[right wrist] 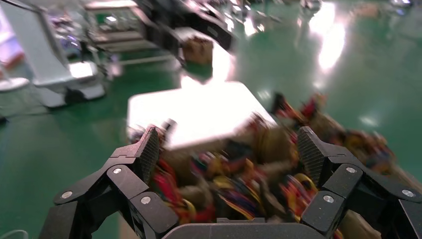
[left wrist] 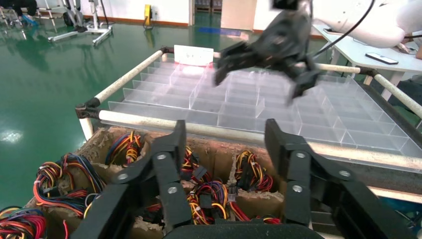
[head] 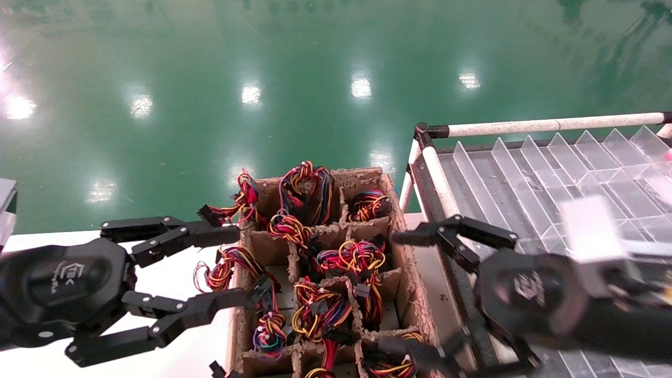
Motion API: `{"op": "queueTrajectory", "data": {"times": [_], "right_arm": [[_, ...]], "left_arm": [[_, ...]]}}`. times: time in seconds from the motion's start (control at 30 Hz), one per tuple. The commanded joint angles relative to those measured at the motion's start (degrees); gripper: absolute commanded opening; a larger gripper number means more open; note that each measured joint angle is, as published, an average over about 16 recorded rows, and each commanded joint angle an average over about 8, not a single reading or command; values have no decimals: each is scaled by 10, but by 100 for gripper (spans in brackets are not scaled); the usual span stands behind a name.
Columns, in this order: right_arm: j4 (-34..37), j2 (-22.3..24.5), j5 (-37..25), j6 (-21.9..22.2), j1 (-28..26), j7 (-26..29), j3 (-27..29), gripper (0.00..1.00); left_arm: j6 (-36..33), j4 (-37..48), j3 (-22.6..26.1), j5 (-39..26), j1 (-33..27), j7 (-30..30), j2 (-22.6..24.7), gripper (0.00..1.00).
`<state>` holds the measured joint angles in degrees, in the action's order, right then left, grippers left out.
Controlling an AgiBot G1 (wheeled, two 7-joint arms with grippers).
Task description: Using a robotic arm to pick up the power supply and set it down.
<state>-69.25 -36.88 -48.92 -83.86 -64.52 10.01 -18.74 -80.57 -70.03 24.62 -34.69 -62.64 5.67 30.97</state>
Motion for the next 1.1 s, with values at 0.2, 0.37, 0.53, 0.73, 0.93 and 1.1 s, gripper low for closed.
{"op": "queueTrajectory", "data": {"times": [0.2, 0.37, 0.53, 0.73, 0.93, 1.1], "right_arm": [[79, -39, -65, 16, -39, 2, -33, 100], [157, -79, -96, 15, -69, -7, -55, 52], [233, -121, -122, 6, -96, -35, -75, 2], [304, -156, -142, -17, -126, -69, -92, 0], [354, -171, -161, -39, -151, -97, -106, 0], [382, -178, -174, -49, -165, -119, -116, 0]], "left_arm": [[0, 0, 0, 0, 0, 0, 0, 0], [0, 0, 0, 0, 0, 0, 0, 0], [0, 0, 0, 0, 0, 0, 0, 0], [0, 0, 0, 0, 0, 0, 0, 0], [0, 0, 0, 0, 0, 0, 0, 0], [0, 0, 0, 0, 0, 0, 0, 0]]}}
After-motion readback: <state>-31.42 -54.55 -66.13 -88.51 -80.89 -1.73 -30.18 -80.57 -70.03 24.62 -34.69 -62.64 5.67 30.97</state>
